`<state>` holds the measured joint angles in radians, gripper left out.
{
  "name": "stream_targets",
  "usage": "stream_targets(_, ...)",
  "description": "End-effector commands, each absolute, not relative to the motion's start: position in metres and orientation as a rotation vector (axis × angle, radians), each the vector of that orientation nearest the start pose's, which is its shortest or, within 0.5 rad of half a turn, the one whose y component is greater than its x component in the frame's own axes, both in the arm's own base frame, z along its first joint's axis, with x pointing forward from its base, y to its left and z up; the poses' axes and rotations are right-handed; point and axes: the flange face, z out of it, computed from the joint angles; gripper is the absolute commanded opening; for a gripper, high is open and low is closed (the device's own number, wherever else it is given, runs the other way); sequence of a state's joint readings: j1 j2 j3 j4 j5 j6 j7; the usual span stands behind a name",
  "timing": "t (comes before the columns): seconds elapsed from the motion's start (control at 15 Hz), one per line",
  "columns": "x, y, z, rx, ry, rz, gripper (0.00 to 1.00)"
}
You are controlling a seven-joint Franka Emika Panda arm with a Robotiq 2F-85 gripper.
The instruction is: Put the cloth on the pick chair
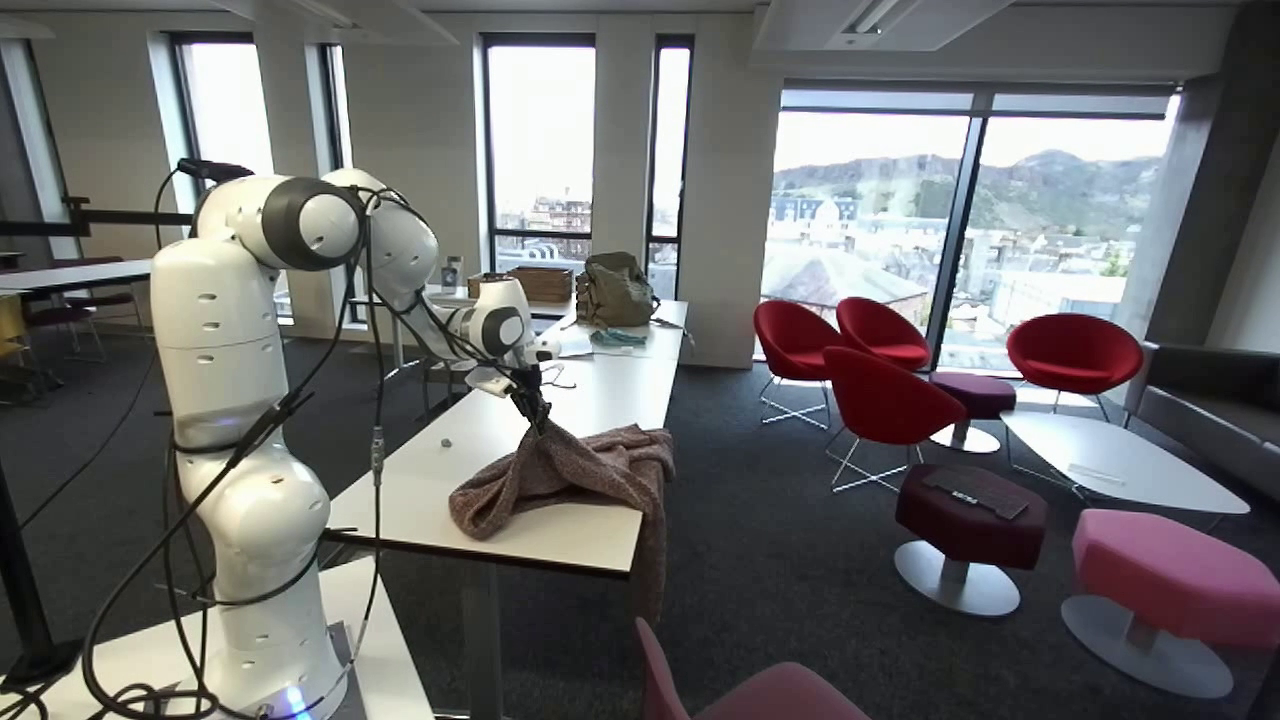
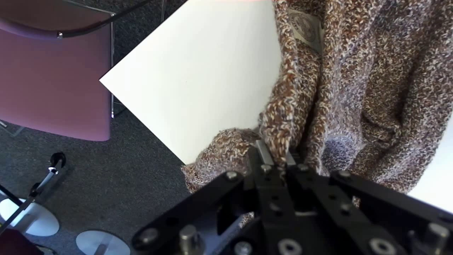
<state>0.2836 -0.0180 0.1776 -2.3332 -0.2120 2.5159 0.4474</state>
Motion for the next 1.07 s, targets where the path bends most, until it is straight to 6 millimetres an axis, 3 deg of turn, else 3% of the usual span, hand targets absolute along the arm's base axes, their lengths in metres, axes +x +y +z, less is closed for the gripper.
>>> stream_targets(0.0, 0.456, 0.228, 0.380, -3.107, -0.282, -0.327, 0.01)
stream_targets(0.07, 0.456, 0.228, 0.380, -3.089, -0.290, -0.295, 0.01)
stream_targets(0.13, 0.465, 0.234, 0.367, -3.109, -0.269, -0.324, 0.05)
stream_targets(0.53, 0.468, 0.229, 0.373, -3.108, -0.256, -0.315, 0.01)
stream_targets(0.73, 0.492, 0.194, 0.411, -3.131, -0.124, -0.421, 0.01)
stream_targets(1.0, 0.524, 0.136, 0.484, -3.110, 0.081, -0.582, 0.01)
